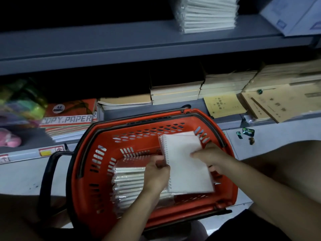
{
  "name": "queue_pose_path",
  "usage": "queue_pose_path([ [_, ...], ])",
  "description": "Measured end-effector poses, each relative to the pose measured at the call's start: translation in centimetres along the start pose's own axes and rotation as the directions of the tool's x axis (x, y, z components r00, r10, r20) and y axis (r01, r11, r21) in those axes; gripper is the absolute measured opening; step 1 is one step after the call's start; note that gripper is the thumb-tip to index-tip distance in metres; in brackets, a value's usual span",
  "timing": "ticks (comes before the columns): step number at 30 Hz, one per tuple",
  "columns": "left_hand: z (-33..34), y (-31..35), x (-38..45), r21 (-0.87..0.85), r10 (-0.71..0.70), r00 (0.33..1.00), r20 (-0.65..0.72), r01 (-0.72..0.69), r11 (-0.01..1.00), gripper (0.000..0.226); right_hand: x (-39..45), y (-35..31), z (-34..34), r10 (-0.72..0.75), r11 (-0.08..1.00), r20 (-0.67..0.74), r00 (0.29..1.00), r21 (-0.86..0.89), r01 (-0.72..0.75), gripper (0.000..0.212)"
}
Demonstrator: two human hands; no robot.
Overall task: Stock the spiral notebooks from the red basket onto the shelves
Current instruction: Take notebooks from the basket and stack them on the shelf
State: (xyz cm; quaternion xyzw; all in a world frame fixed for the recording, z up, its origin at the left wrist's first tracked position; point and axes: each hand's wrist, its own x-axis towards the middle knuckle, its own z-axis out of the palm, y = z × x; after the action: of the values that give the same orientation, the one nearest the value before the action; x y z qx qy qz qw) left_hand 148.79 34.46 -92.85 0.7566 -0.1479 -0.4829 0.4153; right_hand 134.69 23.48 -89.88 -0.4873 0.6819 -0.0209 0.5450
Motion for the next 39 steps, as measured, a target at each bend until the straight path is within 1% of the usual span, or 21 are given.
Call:
queue_pose_path([
  [2,-0.6,1.1,-0.4,-0.135,-0.041,0.998,0.048,0.047,0.990,0.025,-1.0,0.0,-0.4,0.007,0.996,0.003,1.000,0.093,-0.008,0.021],
  [4,-1.6,2.7,-1.1,-0.272,-0.057,0.991,0.121,0.088,0.958,0.027,-1.9,-0.8,-1.4,0.009,0.962,-0.018,1.000,0.273,-0.003,0.018],
  [6,-2.5,4.5,-2.1,-0.364,-0.016,0.976,0.216,0.096,0.926,0.031,-2.8,-2.1,-2.9,0.023,0.900,-0.005,1.000,0.436,-0.019,0.015],
  [7,-3.0,5.3,-2.6,-0.394,0.026,0.964,0.263,0.083,0.916,0.033,-3.4,-2.8,-3.6,0.004,0.883,0.021,1.000,0.470,-0.013,0.015],
  [9,-4.0,6.9,-3.5,-0.431,0.132,0.931,0.340,0.029,0.902,0.037,-5.3,-3.9,-4.9,-0.097,0.866,0.080,0.992,0.498,0.044,0.028],
  [11,-5.0,8.5,-4.4,-0.439,0.235,0.878,0.417,-0.032,0.898,0.043,-7.9,-4.6,-6.0,-0.235,0.858,0.135,0.963,0.495,0.140,0.036],
  [14,-6.3,10.9,-5.8,-0.511,0.372,0.770,0.518,-0.070,0.857,0.054,-11.3,-5.4,-7.8,-0.425,0.806,0.191,0.885,0.525,0.273,0.043],
  [15,-6.6,11.6,-6.1,-0.539,0.416,0.742,0.526,-0.087,0.838,0.056,-12.1,-5.9,-8.3,-0.470,0.773,0.176,0.865,0.556,0.307,0.045],
  [16,-6.7,12.3,-6.4,-0.563,0.454,0.727,0.515,-0.113,0.819,0.057,-12.6,-6.4,-8.6,-0.499,0.740,0.130,0.857,0.578,0.343,0.045],
  [17,-6.8,13.0,-6.6,-0.583,0.489,0.721,0.491,-0.145,0.800,0.058,-12.9,-6.9,-8.8,-0.515,0.710,0.055,0.855,0.586,0.390,0.045],
  [19,-6.6,14.5,-6.7,-0.630,0.549,0.724,0.418,-0.205,0.749,0.057,-13.4,-8.0,-8.8,-0.517,0.644,-0.136,0.845,0.589,0.489,0.041],
  [20,-6.5,15.3,-6.7,-0.656,0.571,0.728,0.378,-0.225,0.721,0.056,-13.7,-8.5,-8.7,-0.513,0.600,-0.207,0.833,0.608,0.520,0.037],
  [21,-6.5,16.0,-6.7,-0.680,0.588,0.734,0.339,-0.241,0.693,0.054,-14.0,-8.9,-8.6,-0.511,0.554,-0.244,0.824,0.640,0.533,0.034],
  [22,-6.4,16.8,-6.8,-0.699,0.601,0.739,0.304,-0.255,0.668,0.052,-14.3,-9.2,-8.5,-0.525,0.513,-0.249,0.814,0.670,0.536,0.032],
  [24,-6.2,17.9,-6.7,-0.717,0.622,0.740,0.255,-0.287,0.635,0.050,-14.8,-9.6,-8.3,-0.591,0.460,-0.223,0.775,0.696,0.552,0.038],
  [26,-6.1,18.7,-6.5,-0.720,0.638,0.735,0.231,-0.312,0.620,0.050,-15.2,-9.9,-8.3,-0.638,0.445,-0.216,0.739,0.680,0.583,0.050],
  [28,-6.0,19.3,-6.2,-0.711,0.641,0.728,0.242,-0.317,0.628,0.050,-15.3,-10.1,-8.4,-0.646,0.437,-0.241,0.724,0.662,0.609,0.057],
  [30,-5.8,19.6,-5.9,-0.699,0.639,0.716,0.281,-0.303,0.648,0.052,-15.0,-10.2,-8.8,-0.646,0.417,-0.266,0.715,0.662,0.623,0.058],
  [34,-4.9,19.7,-5.6,-0.691,0.681,0.657,0.325,-0.327,0.645,0.061,-14.2,-10.3,-9.5,-0.647,0.396,-0.305,0.699,0.649,0.650,0.055],
  [37,-4.5,20.2,-5.2,-0.673,0.678,0.663,0.317,-0.346,0.653,0.062,-13.5,-10.2,-9.9,-0.622,0.373,-0.324,0.713,0.678,0.634,0.059],
  [39,-4.1,20.6,-4.9,-0.669,0.683,0.652,0.329,-0.350,0.656,0.063,-12.9,-10.1,-10.2,-0.600,0.359,-0.333,0.727,0.700,0.617,0.063],
])
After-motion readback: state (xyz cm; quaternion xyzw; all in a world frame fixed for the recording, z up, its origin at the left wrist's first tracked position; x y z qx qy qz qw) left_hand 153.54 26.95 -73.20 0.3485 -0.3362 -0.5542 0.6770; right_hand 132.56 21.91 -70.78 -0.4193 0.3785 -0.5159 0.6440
